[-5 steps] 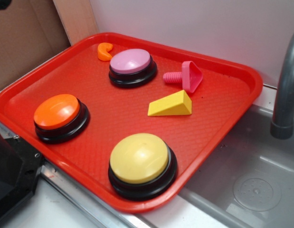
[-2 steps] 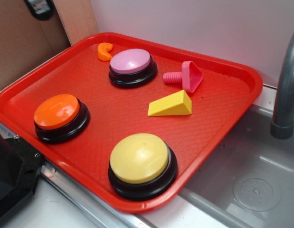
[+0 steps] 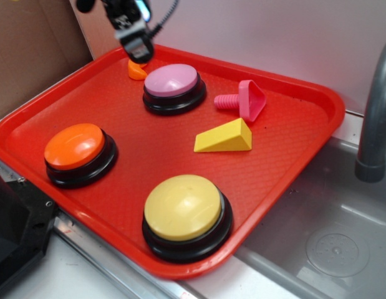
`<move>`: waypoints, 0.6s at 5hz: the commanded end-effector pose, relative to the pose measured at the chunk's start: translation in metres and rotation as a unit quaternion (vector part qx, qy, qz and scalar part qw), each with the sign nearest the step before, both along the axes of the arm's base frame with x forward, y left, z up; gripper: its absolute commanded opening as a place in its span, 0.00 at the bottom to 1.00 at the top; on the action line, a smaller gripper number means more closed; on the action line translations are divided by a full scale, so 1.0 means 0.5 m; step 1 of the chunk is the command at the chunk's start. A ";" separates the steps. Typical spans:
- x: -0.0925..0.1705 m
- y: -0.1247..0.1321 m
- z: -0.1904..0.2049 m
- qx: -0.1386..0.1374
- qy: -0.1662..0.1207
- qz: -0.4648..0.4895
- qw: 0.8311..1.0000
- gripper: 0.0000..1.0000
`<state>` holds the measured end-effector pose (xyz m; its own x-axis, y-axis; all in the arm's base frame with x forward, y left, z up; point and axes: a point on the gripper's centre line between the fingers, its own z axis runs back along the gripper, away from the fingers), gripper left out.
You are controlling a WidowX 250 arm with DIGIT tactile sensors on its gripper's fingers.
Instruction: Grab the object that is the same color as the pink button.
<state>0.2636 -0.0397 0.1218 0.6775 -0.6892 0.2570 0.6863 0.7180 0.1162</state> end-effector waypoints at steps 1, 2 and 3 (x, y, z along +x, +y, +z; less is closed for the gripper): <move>0.119 -0.059 -0.086 0.032 -0.005 -0.086 0.996 1.00; 0.149 -0.071 -0.129 0.029 0.021 -0.114 0.993 1.00; 0.147 -0.076 -0.148 0.035 0.027 -0.133 0.990 1.00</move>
<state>0.3290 -0.0652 0.0288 0.5069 -0.8524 0.1282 0.8543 0.5166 0.0575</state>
